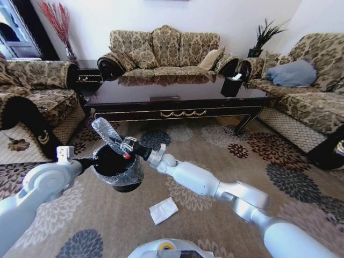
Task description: Move to the front of the table and pick up the trash from the floor, then place it into the trash bin.
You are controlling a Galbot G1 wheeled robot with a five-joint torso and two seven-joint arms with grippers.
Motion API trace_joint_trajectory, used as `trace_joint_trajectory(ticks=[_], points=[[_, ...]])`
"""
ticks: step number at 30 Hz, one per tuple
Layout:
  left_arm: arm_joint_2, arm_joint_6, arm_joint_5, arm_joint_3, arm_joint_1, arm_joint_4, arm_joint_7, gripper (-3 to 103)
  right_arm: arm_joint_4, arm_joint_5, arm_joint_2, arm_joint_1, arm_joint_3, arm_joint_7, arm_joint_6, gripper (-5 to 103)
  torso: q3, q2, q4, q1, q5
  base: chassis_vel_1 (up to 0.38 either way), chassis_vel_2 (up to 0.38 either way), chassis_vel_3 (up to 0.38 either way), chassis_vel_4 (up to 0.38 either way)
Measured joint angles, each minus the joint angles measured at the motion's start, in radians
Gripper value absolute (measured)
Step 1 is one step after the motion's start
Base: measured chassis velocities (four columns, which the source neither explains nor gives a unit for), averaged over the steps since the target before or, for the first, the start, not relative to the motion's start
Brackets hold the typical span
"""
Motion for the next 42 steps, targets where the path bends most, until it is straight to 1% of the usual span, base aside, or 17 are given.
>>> trace_joint_trajectory(ticks=[3,5,6,8,9,11,12,13,14,16,17,20,26,30,36,40,42], points=[[0.001,0.0,0.0,-0.001,0.0,0.0,0.0,3,0.002,0.0,-0.008,-0.005,0.0,0.001,-0.001,25,0.0,0.0,0.0,0.0,-0.0001,0.0,0.0,0.0,0.0],[0.002,0.0,0.003,-0.001,0.001,0.0,0.0,3,0.011,0.0,-0.023,-0.011,0.006,0.001,-0.003,35,0.0,0.0,0.0,0.0,0.0,0.0,0.0,0.0,0.0],[0.002,0.0,0.004,-0.001,0.002,0.0,0.0,3,0.016,0.0,-0.028,-0.013,0.009,0.0,-0.004,35,0.0,0.0,0.0,0.0,0.0,0.0,0.0,0.0,0.0],[0.0,0.0,0.008,-0.001,0.005,0.0,0.0,3,0.032,0.0,-0.045,-0.018,0.017,0.0,-0.005,46,0.0,0.0,0.0,0.0,0.0001,0.0,0.0,0.0,0.0],[0.0,0.0,0.008,-0.001,0.005,0.0,0.0,3,0.032,0.0,-0.045,-0.018,0.017,0.0,-0.005,46,0.0,0.0,0.0,0.0,0.0001,0.0,0.0,0.0,0.0],[-0.002,0.0,0.012,-0.001,0.008,0.0,-0.001,3,0.045,-0.001,-0.062,-0.026,0.025,-0.001,-0.006,57,0.0,0.0,0.0,0.0,0.0,0.0,0.0,0.0,0.0],[-0.002,0.0,0.012,-0.001,0.008,0.0,-0.001,3,0.047,-0.001,-0.064,-0.027,0.026,-0.001,-0.006,57,0.0,0.0,0.0,0.0,0.0001,0.0,0.0,0.0,0.0],[-0.003,0.0,0.013,-0.002,0.009,0.0,-0.001,3,0.055,-0.001,-0.076,-0.034,0.032,-0.001,-0.006,62,0.0,0.0,0.0001,0.0,0.0001,0.0,0.0,0.0,0.0],[-0.003,0.0,0.014,-0.008,0.011,-0.003,-0.003,3,0.07,-0.004,-0.098,-0.049,0.042,-0.001,-0.006,73,0.0,0.0,-0.0001,0.0,0.0001,0.0,0.0,0.0,0.0],[-0.002,0.0,0.014,-0.016,0.017,-0.008,-0.003,3,0.079,-0.013,-0.112,-0.064,0.049,-0.001,-0.007,85,0.0,0.0,0.0001,0.0,0.0001,0.0,0.0,0.0,0.0],[-0.002,0.0,0.014,-0.016,0.017,-0.008,-0.003,3,0.079,-0.013,-0.112,-0.064,0.049,-0.001,-0.007,85,0.0,0.0,0.0001,0.0,0.0001,0.0,0.0,0.0,0.0],[-0.001,0.0,0.013,-0.029,0.029,-0.017,-0.005,3,0.08,-0.025,-0.125,-0.085,0.073,0.015,-0.007,98,0.0,0.0,0.0001,0.0,0.0001,0.0,0.0,0.0,0.0],[-0.01,0.0,0.012,-0.061,0.051,-0.034,-0.008,3,0.057,-0.069,-0.209,-0.1,0.117,0.102,-0.043,100,0.0,0.0,0.0003,0.0,0.0003,0.0,0.0,0.0,0.0],[-0.006,0.0,-0.005,-0.091,0.037,-0.04,-0.012,3,0.039,-0.146,-0.321,-0.111,0.145,0.148,-0.133,100,0.0,0.0,-0.0004,0.0,0.0001,0.0,0.0,0.0,0.0],[0.0,0.0,-0.032,-0.131,0.025,-0.046,-0.022,3,-0.028,-0.227,-0.376,-0.165,0.194,0.122,-0.214,100,0.0,0.0,0.0,0.0,0.0004,0.0,0.0,0.0,0.0],[-0.02,0.0,-0.02,-0.138,0.025,-0.047,-0.023,3,-0.173,-0.332,-0.384,-0.218,0.245,0.033,-0.252,100,0.0,0.0,0.0001,0.0,0.0003,0.0,0.0,0.0,0.0],[-0.028,0.0,-0.012,-0.136,0.023,-0.048,-0.023,3,-0.219,-0.363,-0.384,-0.235,0.258,0.016,-0.262,100,0.0,0.0,0.0,0.0,0.0003,0.0,0.0,0.0,0.0]])
